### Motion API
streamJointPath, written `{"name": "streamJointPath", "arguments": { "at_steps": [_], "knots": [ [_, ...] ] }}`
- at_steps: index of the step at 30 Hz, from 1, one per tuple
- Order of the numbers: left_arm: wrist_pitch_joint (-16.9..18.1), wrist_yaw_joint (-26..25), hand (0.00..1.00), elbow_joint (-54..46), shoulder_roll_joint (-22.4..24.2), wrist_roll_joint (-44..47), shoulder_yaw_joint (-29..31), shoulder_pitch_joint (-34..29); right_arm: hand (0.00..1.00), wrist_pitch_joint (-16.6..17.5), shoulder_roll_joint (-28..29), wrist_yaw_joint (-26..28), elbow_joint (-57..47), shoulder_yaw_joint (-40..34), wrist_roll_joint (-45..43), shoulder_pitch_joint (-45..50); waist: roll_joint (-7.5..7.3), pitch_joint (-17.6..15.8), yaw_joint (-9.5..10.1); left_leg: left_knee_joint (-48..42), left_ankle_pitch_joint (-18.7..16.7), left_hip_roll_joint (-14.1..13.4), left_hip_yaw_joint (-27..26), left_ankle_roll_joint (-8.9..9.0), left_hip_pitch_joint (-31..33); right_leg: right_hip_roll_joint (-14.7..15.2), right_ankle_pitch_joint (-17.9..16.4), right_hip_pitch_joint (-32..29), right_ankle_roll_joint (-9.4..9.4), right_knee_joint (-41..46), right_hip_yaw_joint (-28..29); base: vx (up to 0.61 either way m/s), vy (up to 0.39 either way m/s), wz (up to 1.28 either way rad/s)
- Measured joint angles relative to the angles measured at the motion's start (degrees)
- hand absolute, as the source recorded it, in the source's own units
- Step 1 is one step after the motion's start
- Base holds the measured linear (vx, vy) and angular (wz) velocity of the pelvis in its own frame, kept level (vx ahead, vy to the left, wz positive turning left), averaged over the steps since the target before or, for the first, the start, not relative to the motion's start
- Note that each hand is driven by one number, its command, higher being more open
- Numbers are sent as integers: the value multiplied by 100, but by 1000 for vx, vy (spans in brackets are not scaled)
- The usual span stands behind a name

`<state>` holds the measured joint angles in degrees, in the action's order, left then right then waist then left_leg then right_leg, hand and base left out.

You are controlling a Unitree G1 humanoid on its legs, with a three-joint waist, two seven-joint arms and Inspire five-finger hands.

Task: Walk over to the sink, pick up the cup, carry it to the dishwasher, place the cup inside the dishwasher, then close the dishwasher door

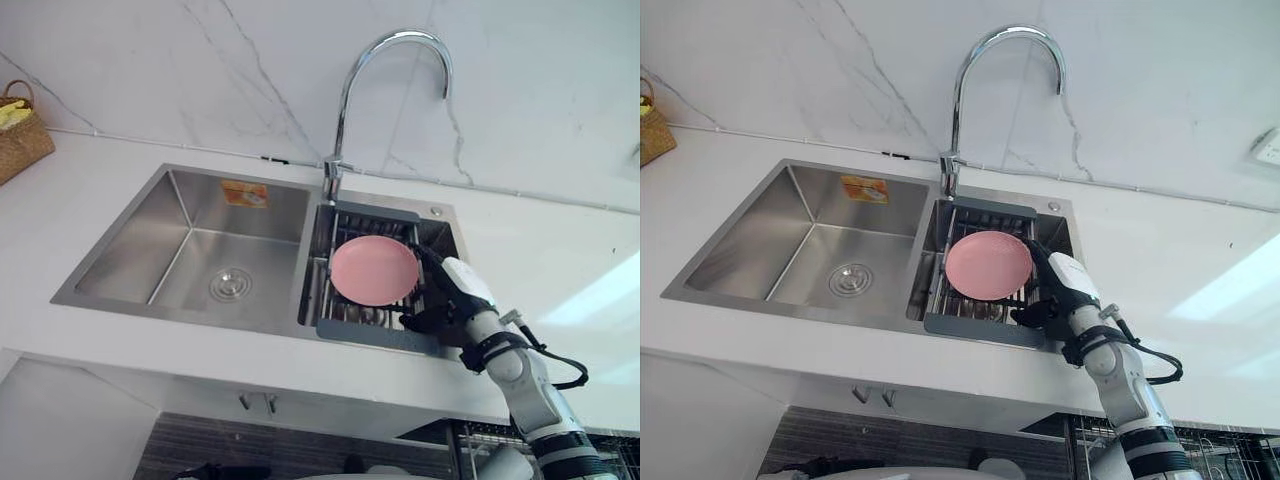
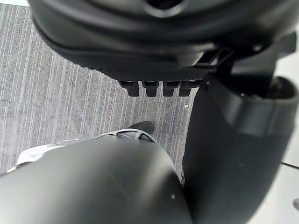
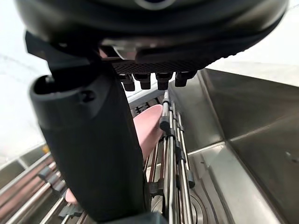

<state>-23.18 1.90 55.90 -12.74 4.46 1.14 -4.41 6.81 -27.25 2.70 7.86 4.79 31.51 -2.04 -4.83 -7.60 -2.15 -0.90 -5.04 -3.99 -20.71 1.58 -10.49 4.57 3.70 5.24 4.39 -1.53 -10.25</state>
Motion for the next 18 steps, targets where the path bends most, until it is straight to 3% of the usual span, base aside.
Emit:
{"name": "streamJointPath", "arguments": {
  "at_steps": [18],
  "knots": [
    [51, 49, 100, -193, 17, -286, -139, 81, 100, 262, 65, -1154, 787, 586, 1192, -379, 4, -109, 219, 0, 22, 52, 262, -34, 56, 63, -14, 67, 19, 0, -280, -19, -7, 7]
  ]
}}
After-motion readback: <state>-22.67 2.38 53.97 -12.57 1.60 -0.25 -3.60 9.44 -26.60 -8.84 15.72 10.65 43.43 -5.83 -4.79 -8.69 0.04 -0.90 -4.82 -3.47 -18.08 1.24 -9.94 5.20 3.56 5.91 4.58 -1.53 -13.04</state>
